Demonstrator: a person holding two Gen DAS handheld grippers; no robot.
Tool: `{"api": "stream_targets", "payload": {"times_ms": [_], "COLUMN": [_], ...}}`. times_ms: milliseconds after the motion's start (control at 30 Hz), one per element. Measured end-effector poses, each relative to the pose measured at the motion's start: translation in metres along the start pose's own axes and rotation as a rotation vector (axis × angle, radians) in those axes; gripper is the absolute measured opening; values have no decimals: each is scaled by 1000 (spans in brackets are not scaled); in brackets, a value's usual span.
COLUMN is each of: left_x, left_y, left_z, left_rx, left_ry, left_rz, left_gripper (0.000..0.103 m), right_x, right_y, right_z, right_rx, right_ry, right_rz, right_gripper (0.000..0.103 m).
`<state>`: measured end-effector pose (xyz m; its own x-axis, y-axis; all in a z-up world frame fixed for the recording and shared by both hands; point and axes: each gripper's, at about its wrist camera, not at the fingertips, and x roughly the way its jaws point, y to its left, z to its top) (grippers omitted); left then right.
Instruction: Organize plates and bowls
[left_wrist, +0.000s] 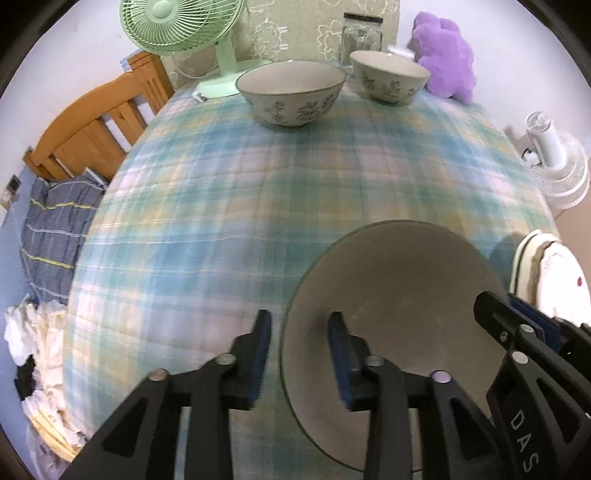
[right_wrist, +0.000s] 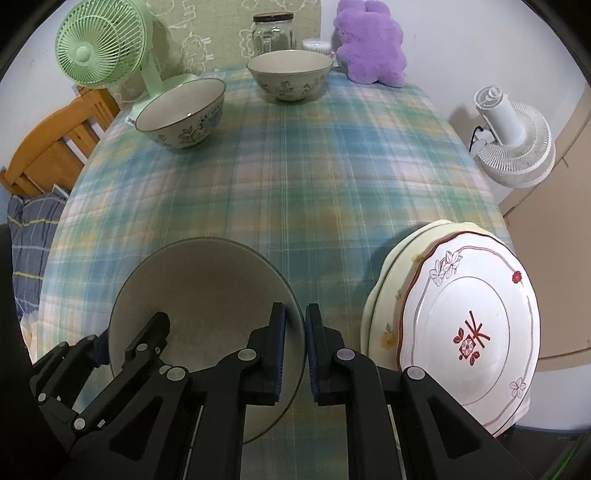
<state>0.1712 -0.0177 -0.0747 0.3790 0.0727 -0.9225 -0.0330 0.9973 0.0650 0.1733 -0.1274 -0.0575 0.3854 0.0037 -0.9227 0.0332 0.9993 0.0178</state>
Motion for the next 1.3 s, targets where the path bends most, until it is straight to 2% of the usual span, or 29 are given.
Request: {"api": "stream_targets", "payload": {"times_ms": [33,67,100,167,200,367,500,767,1033,1300], "left_x": [0,-1,-2,-6,-8,-21,-34,-65,-77,-75], "left_y": [0,1,2,5,5,10,14,27,25,21], "left_z": [-2,-3,-5,-7,-7,-3,5,31,65,111], "left_rx": [2,5,8,3,6,34,61,78,36,-62], "left_ry": [4,6,7,3,0,-27,-62,-155,-195,-228], "left_rz": [-1,-2,-2,-7,-9,-47,-78,-85,-61,-21], "left_gripper": [40,46,49,63,65,78,79,86,89,89], "right_x": [1,1,2,0,-4,-15,-27,-59,-74,-70], "right_y": [1,2,3,5,5,9,14,24,25,22], "right_z": [0,-1,-2,-3,-5,-4,0,16,52,105], "right_rx": [-9,-21,-33,-51,-53,-56,-43,-12,-39,-112], "right_ry": [5,7,12,4,-18,-42,-64,-146,-192,-227], "right_rz": [4,10,16,13,10,13,2,16,50,101], "right_gripper": [18,24,42,70,73,74,75,78,81,82]}}
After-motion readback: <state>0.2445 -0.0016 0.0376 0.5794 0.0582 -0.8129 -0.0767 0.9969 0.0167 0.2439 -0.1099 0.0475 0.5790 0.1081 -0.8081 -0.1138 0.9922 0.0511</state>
